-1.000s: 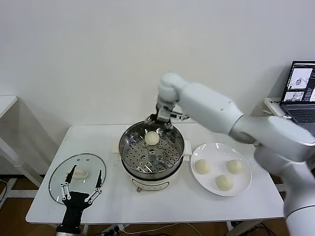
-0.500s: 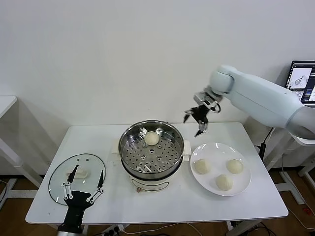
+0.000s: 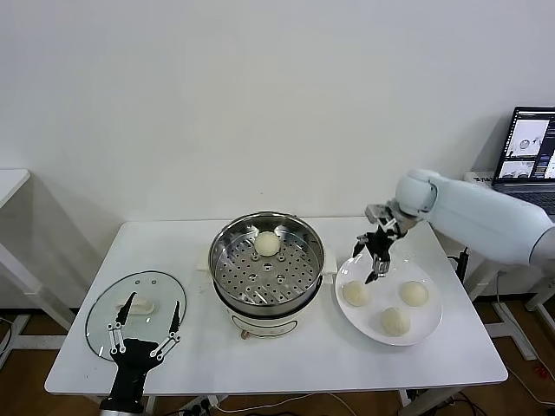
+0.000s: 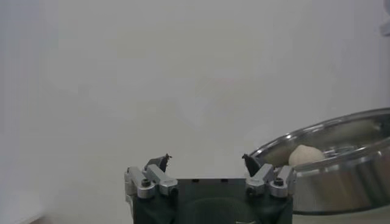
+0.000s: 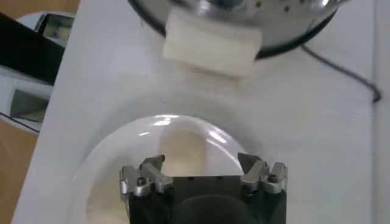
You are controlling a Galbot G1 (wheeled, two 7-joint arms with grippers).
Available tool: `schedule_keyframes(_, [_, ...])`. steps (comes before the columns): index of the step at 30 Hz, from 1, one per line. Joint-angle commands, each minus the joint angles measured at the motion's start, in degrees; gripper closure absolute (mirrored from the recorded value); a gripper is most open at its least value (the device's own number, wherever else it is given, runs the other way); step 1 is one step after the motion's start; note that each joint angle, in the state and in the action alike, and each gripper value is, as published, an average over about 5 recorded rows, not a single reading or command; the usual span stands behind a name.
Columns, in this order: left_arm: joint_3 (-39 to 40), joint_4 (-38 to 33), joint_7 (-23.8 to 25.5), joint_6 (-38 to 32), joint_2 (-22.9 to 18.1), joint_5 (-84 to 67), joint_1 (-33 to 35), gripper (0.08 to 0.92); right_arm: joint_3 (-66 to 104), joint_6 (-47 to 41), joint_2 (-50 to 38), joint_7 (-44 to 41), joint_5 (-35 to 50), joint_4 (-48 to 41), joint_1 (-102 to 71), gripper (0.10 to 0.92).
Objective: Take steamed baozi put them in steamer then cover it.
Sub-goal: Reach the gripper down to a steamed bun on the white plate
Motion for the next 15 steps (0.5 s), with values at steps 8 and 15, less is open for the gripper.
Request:
schedule_keyframes(8, [0.07, 0.3, -0.09, -0.16, -0.07, 0.04, -0.01, 0.177, 0.36, -2.3, 0.53, 4.54, -1.19, -0.93, -6.47, 0.203])
schedule_keyframes(15, [0.11, 0.4, -0.12, -0.15, -0.07, -0.04, -0.23, 0.177, 1.08, -2.27, 1.1, 5.72, -1.63, -1.34, -7.56, 0.203])
